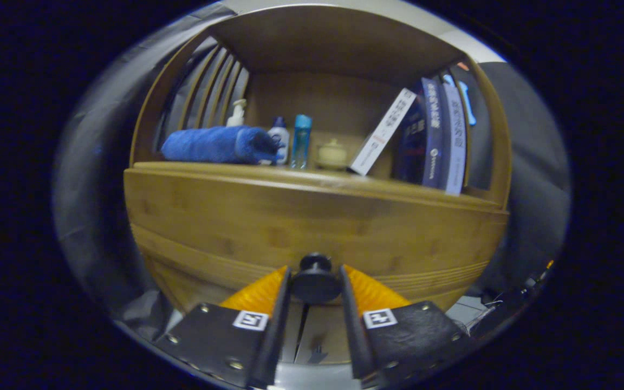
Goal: Pull open the drawer, take out the items inside it, and place them on the countertop above the cabinet.
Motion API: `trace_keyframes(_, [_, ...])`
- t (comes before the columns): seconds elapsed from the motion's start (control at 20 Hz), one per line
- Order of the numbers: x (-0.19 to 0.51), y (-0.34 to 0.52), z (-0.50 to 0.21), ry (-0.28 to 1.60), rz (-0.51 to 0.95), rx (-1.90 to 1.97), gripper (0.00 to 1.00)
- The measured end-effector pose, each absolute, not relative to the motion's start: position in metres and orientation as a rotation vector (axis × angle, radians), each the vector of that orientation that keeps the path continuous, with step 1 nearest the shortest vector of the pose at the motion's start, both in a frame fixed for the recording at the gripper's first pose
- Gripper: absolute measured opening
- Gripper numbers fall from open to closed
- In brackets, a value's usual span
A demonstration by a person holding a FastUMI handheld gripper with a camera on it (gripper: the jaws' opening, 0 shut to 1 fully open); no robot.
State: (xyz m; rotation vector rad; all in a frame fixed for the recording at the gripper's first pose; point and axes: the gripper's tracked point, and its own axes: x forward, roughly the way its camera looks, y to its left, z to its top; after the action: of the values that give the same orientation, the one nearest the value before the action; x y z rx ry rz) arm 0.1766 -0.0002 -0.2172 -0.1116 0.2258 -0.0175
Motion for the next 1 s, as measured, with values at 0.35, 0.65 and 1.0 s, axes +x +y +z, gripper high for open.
trace_keyframes(0.35, [0.178,0.01,-0.216,0.208,-0.015,-0.103,0.64])
trace_keyframes(0.65, [0.185,-0.003,-0.219,0.211,-0.056,-0.036,0.41])
trace_keyframes(1.0, [0.139,-0.002,-0.219,0.229,-0.067,-0.029,0.35])
